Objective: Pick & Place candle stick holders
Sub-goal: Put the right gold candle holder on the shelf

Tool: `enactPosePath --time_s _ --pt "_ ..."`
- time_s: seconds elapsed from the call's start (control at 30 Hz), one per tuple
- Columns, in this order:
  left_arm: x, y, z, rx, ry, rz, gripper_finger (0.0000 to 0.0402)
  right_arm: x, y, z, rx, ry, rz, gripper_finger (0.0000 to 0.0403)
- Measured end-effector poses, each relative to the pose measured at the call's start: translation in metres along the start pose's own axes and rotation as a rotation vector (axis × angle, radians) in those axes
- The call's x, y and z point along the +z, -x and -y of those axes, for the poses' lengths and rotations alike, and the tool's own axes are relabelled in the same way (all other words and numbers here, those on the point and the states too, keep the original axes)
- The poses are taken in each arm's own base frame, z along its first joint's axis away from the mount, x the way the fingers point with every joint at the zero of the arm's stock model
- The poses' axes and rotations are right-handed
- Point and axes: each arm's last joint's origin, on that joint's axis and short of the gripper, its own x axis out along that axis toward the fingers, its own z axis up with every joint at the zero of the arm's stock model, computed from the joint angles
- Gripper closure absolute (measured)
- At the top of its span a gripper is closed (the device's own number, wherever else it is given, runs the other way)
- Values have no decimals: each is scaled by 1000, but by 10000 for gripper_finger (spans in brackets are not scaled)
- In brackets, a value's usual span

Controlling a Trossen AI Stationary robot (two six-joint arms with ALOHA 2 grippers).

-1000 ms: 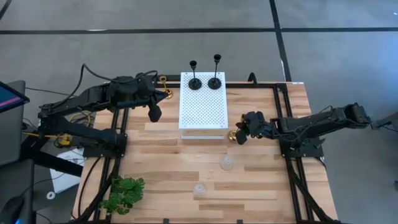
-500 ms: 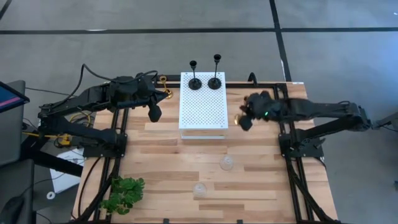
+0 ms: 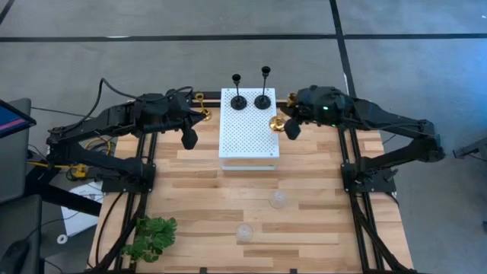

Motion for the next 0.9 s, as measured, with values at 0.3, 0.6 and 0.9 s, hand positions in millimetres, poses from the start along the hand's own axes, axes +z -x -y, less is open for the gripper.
enactPosePath --time_s 0.3,0.6,0.9 --pt "0 0 0 -1 0 1 396 10 -63 3 75 40 -59 401" --pt "0 0 0 0 0 0 396 11 -103 17 79 41 -115 401" --pt "0 0 0 0 0 0 395 11 -111 31 74 24 -128 401"
